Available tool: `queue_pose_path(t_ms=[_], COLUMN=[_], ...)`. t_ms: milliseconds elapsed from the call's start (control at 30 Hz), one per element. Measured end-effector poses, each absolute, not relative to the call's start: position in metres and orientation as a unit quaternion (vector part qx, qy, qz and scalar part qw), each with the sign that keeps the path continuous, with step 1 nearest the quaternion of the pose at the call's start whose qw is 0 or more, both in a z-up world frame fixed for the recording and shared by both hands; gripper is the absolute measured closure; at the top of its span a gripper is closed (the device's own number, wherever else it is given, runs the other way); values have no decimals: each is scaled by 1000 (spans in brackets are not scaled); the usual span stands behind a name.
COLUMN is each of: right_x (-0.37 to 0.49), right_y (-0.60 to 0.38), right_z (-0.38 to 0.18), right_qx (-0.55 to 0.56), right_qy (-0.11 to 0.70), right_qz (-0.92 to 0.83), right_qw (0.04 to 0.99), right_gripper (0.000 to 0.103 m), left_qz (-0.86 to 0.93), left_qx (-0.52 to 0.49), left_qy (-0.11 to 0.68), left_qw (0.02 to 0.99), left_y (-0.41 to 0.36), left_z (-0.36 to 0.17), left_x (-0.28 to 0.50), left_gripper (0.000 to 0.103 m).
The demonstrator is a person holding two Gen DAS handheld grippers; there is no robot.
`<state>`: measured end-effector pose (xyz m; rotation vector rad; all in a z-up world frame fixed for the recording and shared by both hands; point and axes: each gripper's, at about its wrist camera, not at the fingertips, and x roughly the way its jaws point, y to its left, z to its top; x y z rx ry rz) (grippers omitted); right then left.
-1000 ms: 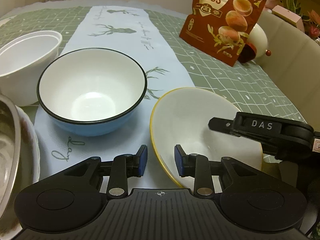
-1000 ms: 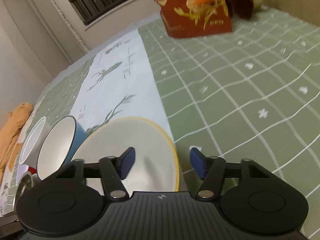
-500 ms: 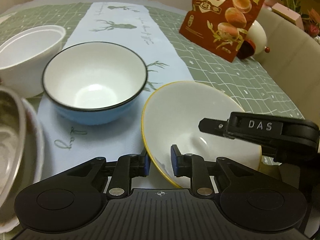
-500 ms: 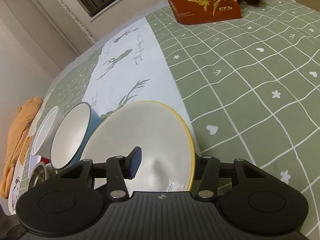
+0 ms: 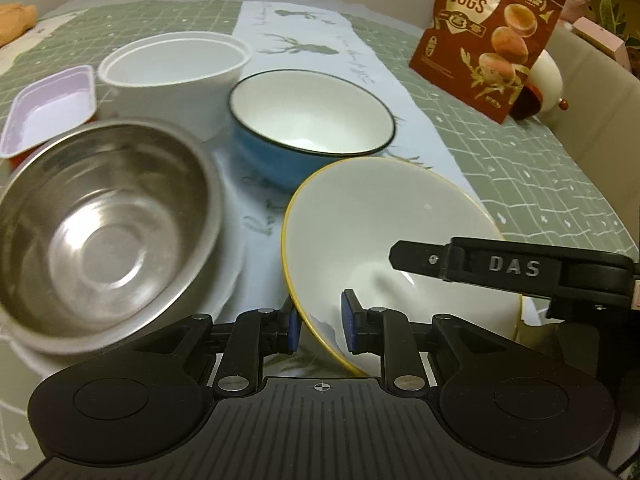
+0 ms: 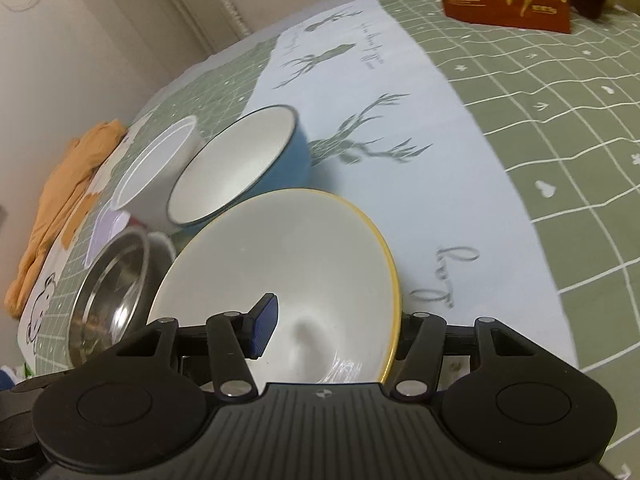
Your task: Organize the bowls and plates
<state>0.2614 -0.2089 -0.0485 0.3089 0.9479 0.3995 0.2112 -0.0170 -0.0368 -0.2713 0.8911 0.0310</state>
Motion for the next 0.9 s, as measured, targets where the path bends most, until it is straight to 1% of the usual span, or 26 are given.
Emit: queue_pose_path(t_ms=[167,567,900], right_x=[255,248,244], right_y=[-203,-188,-186], right_z=[-48,-49,-47], right_qx=[160,108,100], right_qy=[454,441,434], right_qz=[209,207,208], right_qw=[851,867,871], right_gripper=[48,48,48], left_qz=[28,31,34], left_qx=[-136,-143,-153], left_qy=[429,427,428], left_qw=[893,892,890], left_y=[-8,-2,3], left_z=[-37,-37,-36], left_x=[204,199,200], left_gripper=[80,80,80])
